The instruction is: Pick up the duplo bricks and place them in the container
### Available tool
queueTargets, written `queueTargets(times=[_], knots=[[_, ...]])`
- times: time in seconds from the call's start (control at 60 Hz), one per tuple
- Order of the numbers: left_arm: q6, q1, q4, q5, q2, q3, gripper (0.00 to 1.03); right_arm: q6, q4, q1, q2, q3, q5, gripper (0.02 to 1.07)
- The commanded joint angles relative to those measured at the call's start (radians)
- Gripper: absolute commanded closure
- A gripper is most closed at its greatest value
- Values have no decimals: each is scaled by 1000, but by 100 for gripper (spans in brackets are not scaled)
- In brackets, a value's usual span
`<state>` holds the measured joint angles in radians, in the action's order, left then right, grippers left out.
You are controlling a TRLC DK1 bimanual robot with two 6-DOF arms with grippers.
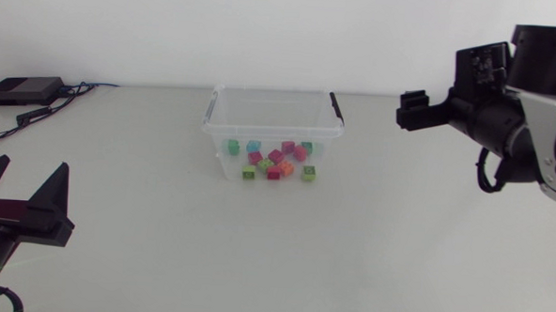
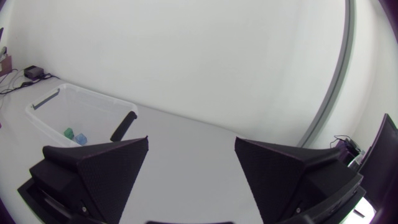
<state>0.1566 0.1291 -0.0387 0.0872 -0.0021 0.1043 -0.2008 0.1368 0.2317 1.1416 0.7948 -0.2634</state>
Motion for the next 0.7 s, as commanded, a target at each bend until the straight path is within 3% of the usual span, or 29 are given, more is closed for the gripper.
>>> queueTargets(times=[0.0,0.45,0.683], knots=[[-19,6,-23,-9,-9,-31,5,-28,20,-38,-83,-77,-8,7],[-15,7,-136,-12,-9,-104,5,-74,20,-155,-634,-436,3,7],[-55,-31,-88,-33,-6,-104,5,3,-24,-176,-784,-541,75,7]])
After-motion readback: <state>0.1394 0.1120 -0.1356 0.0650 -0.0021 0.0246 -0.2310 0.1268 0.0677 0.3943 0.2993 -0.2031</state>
